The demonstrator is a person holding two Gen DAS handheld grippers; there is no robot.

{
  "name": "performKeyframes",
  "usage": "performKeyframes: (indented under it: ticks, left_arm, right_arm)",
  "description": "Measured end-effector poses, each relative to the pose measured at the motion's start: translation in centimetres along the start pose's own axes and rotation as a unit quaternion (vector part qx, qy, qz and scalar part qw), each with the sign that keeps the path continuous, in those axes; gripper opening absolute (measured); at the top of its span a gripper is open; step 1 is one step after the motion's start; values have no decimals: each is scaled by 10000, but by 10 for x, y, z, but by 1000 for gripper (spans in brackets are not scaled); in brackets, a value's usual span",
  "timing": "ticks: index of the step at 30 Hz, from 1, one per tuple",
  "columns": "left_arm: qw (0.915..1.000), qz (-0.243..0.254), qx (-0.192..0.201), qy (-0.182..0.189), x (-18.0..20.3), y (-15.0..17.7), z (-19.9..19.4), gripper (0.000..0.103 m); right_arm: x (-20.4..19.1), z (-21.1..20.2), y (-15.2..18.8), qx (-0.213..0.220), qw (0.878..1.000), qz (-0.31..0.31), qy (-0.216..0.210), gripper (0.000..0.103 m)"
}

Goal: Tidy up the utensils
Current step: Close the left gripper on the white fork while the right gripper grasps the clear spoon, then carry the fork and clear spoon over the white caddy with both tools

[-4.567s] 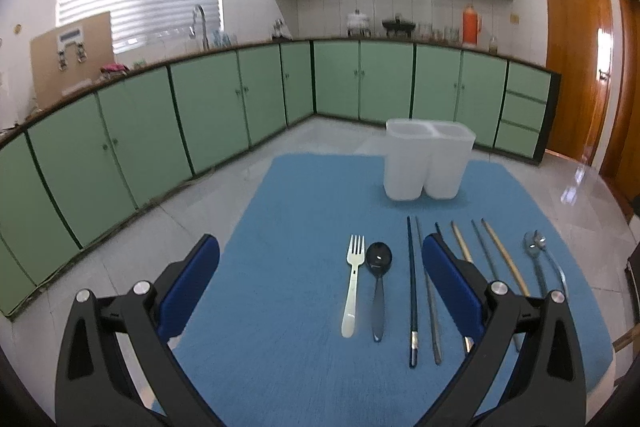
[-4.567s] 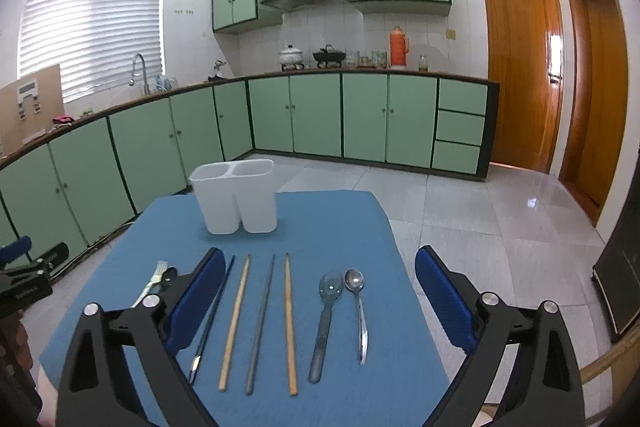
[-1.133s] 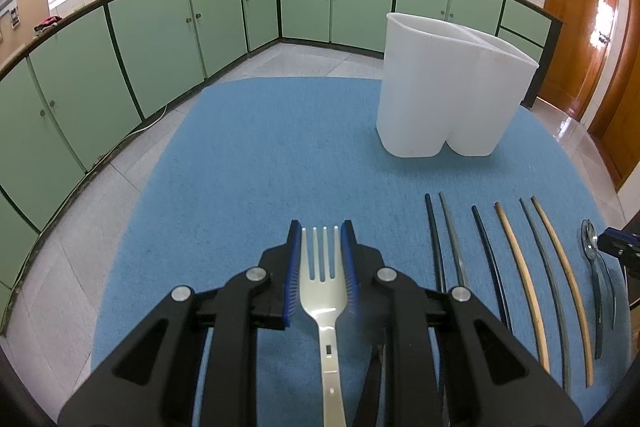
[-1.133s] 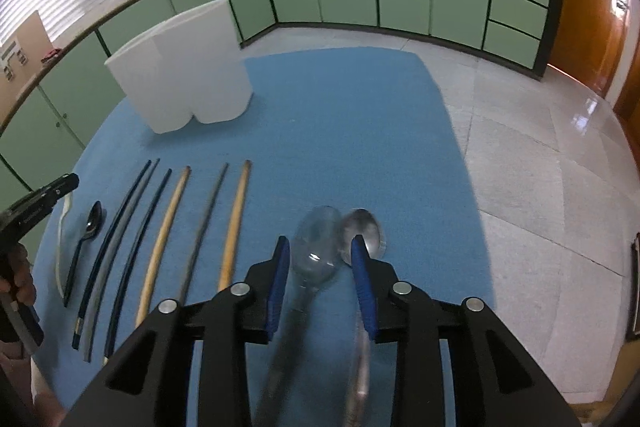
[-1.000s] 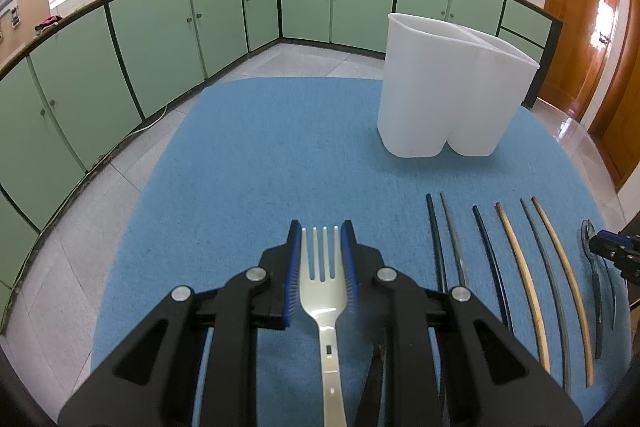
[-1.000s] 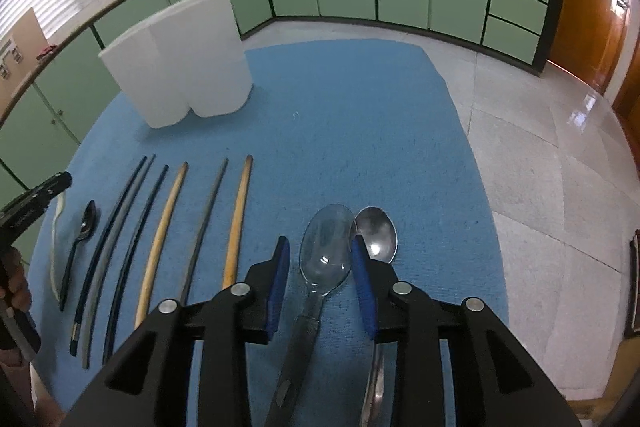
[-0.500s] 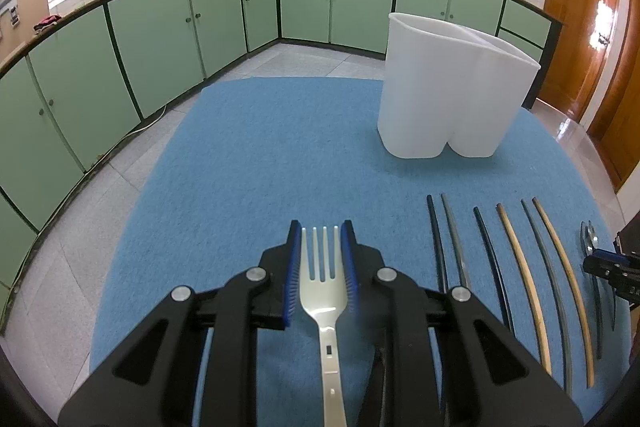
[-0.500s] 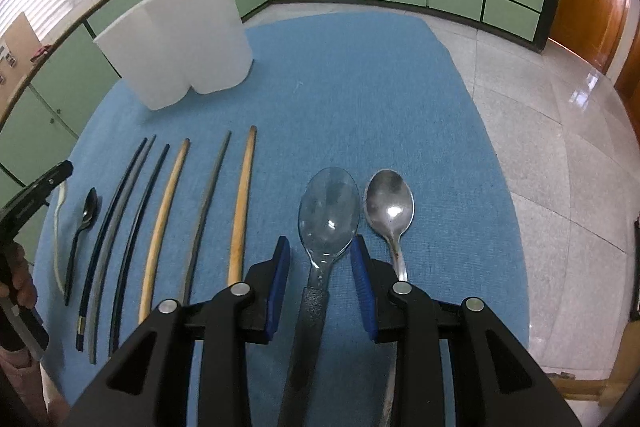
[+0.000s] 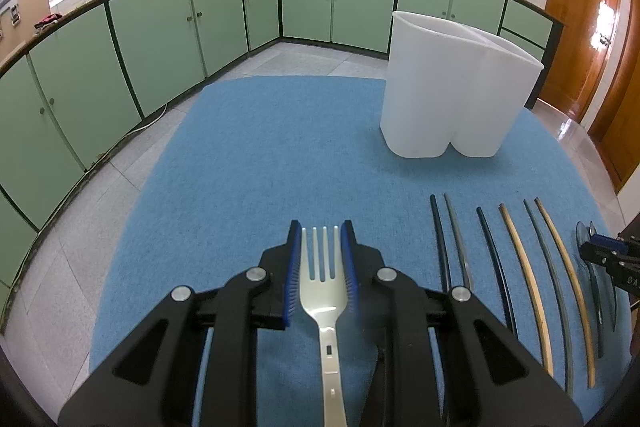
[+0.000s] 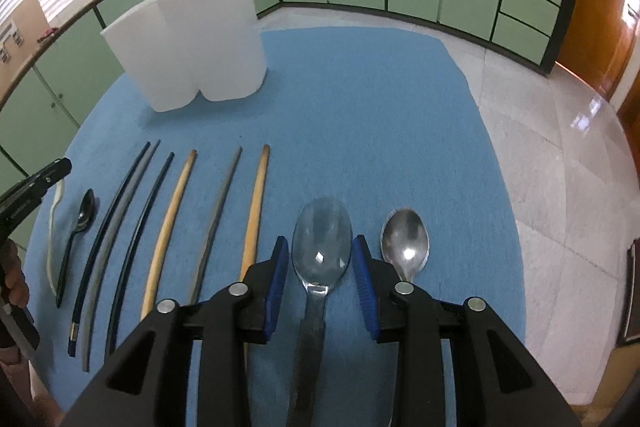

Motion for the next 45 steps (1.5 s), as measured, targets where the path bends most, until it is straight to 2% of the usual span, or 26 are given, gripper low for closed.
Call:
performKeyframes:
  ticks: [13,16,19,28,35,45]
  left_arm:
    - [10000,-16,43,-10,-2,-1,-2,19]
    - [9999,-66,115,29,-5,0,-7,19]
    - [9996,-150,253,57,-11,-1,-17,19]
    - [9934,-383,1078,65,-25,-16,-73,19]
    - [9861,-494,1585,45,-27,-36,-109,19]
    - [9790,-379,2003,86,-17,-81,-129,19]
  right_arm:
    - [-5,21,-13,-124,9992,-186,329,32]
    - [-6,18,-12,-89,9995,-124,288,32]
    - [-7,1,-14,171,9997,-74,128,32]
    - [-17,-79,-24,1227,9913,-111,-457,32]
    - [-28,-120,-39,1656,9836,-121,-707,31]
    - [-45,-149,-77,1993,9748,-236,-970,31]
Point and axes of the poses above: each gripper's, at about its wrist camera, not at the fingertips, and z roughly the way its jaws point, x to its right, y to its underside, the point moved 7 cm from there along z, roughly the way its jaws point, and after that the axes turned 13 degrees about z, right-handed, at the moved point
